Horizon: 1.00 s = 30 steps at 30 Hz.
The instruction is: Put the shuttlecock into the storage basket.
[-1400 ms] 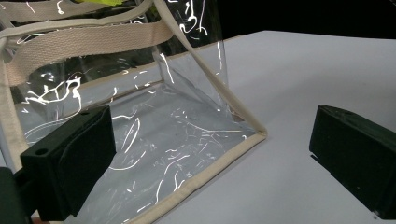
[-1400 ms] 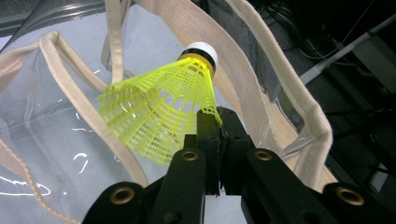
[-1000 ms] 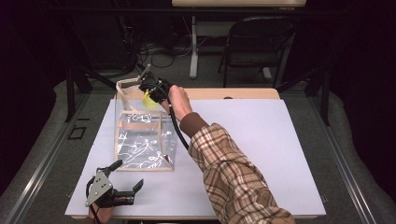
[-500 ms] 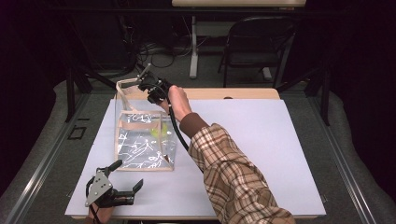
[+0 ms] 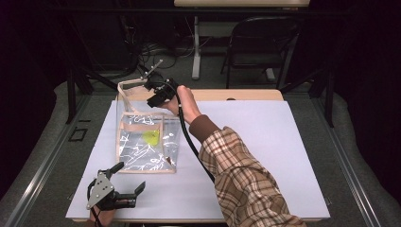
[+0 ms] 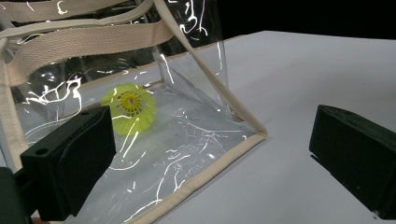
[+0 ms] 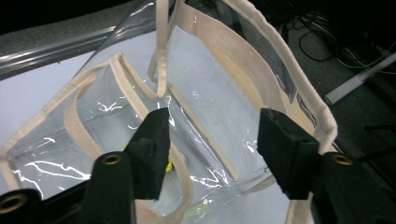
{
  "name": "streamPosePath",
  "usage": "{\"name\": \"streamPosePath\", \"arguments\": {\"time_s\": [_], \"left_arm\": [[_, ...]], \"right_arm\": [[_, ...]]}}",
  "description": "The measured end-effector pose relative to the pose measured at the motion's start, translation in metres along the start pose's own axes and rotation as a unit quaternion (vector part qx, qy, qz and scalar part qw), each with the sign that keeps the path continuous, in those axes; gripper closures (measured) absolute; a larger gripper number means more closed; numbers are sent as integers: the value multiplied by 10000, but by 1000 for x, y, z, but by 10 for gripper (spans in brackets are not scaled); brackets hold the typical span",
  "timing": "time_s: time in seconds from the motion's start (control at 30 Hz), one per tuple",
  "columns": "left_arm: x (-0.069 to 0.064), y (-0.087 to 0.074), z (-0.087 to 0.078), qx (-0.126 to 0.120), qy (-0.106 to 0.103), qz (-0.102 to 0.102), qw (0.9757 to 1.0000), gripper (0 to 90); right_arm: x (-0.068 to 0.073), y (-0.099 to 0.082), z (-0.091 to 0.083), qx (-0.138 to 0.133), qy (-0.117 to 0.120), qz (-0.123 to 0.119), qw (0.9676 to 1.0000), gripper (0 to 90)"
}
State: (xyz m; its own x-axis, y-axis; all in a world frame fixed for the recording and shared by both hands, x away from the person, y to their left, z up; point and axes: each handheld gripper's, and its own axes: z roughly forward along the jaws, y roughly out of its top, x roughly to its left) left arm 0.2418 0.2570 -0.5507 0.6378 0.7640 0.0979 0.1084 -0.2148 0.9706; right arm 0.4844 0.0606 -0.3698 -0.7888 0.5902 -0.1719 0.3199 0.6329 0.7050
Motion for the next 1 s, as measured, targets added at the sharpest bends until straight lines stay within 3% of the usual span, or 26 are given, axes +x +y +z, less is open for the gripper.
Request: {"name": "streamPosePath", "arguments": {"time_s": [0.07,0.23,0.6,1.0], "left_arm": [[0,0,0,3,5,-6,10000,3],[0,0,1,12,0,-8,10000,3],[-1,1,4,20,-7,-9,10000,3],[-1,0,4,30,11,-31,10000,3]], "right_arm": [[-2,-3,-7,-77,73,-8,9999,301],[-6,-10,-17,-191,160,42,9997,191],[-15,-27,-37,-370,303,162,9987,116],[-22,-45,-49,-394,390,261,9981,40]]}}
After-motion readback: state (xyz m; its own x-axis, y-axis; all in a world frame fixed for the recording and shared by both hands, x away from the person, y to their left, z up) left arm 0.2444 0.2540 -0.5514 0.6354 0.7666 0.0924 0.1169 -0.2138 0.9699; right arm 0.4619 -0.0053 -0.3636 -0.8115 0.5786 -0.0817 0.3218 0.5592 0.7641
